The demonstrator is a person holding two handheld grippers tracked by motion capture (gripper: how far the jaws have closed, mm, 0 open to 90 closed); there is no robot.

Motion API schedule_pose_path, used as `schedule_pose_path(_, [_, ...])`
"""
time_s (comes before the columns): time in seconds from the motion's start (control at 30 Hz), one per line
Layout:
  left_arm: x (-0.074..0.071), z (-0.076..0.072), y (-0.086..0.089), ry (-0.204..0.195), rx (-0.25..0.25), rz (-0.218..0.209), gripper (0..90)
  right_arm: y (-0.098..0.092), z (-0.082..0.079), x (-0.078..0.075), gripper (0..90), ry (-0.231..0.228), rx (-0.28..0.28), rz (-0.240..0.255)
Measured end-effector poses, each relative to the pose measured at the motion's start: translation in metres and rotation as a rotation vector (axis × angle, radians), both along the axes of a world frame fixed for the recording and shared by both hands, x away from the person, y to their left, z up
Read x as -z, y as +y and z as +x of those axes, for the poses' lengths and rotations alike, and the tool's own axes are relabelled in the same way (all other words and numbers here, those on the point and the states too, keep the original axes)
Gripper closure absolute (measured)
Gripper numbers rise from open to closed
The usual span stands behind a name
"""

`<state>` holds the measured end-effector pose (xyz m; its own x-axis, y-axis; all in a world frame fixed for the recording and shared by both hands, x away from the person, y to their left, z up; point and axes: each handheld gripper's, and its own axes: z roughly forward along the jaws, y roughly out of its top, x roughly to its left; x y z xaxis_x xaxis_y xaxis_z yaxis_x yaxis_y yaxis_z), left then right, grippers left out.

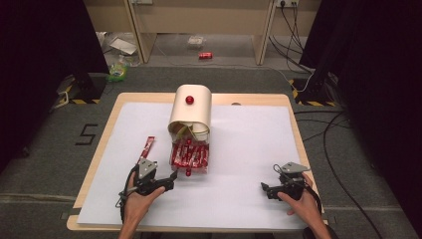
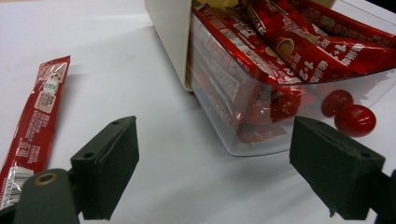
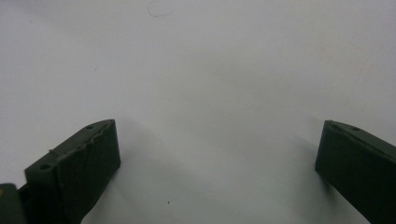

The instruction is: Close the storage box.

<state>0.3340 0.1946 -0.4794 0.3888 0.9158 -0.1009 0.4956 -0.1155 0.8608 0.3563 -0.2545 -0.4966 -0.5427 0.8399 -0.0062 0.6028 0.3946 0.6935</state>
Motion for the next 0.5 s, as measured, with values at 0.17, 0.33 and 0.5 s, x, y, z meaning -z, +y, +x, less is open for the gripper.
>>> schedule_pose_path(0.17, [0.000, 0.004, 0.000, 0.004, 0.000, -0.004, 15.3, 0.000, 0.000, 0.000, 0.4, 0.000, 0.000, 0.000])
schedule_pose_path(0.33, [0.001, 0.008, 0.001, 0.009, -0.004, -0.020, 15.1, 0.000, 0.000, 0.000, 0.4, 0.000, 0.000, 0.000])
schedule_pose_path(0.5, [0.002, 0.012, 0.001, 0.012, -0.010, -0.023, 15.1, 0.000, 0.000, 0.000, 0.4, 0.000, 0.000, 0.000])
